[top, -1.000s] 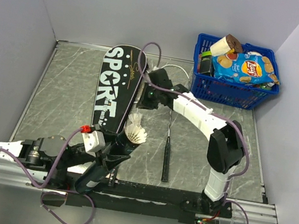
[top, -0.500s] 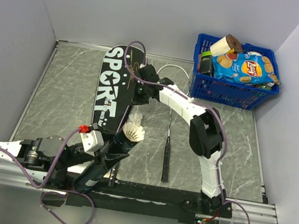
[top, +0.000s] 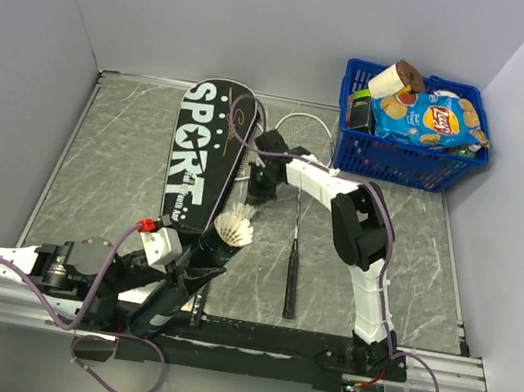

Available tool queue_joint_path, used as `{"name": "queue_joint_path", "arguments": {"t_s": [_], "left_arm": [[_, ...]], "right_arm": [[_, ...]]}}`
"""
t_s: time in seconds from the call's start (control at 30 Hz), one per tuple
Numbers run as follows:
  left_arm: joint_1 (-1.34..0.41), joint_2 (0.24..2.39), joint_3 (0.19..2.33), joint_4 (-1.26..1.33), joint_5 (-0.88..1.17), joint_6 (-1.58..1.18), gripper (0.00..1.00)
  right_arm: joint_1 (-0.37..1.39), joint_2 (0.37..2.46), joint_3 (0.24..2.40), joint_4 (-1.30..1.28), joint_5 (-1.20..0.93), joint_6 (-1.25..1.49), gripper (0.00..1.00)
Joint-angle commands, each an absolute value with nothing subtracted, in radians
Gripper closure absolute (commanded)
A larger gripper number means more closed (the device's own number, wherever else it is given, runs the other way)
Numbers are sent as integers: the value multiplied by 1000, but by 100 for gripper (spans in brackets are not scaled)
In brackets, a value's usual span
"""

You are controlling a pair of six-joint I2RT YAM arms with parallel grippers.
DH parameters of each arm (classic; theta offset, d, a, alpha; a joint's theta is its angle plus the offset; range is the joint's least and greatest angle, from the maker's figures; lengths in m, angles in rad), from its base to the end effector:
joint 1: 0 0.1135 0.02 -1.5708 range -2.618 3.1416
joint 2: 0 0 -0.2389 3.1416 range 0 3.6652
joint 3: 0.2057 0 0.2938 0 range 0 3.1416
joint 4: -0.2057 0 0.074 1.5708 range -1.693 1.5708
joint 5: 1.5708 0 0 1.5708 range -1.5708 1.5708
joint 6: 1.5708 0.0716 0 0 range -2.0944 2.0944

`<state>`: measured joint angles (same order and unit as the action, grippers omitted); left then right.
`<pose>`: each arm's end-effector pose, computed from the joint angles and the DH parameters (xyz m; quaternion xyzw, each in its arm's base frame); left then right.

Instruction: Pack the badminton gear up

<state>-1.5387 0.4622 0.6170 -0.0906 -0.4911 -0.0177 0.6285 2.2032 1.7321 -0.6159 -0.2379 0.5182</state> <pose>0.0407 -0.2167 0.3325 0.3289 0.6029 -0.3783 0.6206 0.4038 0.3144 0.1020 -0.0815 0.9610 0.2258 0.1373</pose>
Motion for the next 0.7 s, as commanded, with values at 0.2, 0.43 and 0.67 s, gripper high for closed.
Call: {"name": "queue_joint_path", "arguments": {"t_s": [0.2,0.43,0.67], "left_arm": [[-1549,485,635,-37,-503,-11,75],[-1551,494,637,-38,-497,-11,75],[-1552,494,637,-44,-497,-11,75]], "right_arm": [[578,2008,1542,-607,-238,448,98],[554,1875,1396,-571,-241,431,98],[539,1764,1309,-520,-169,425,77]]}}
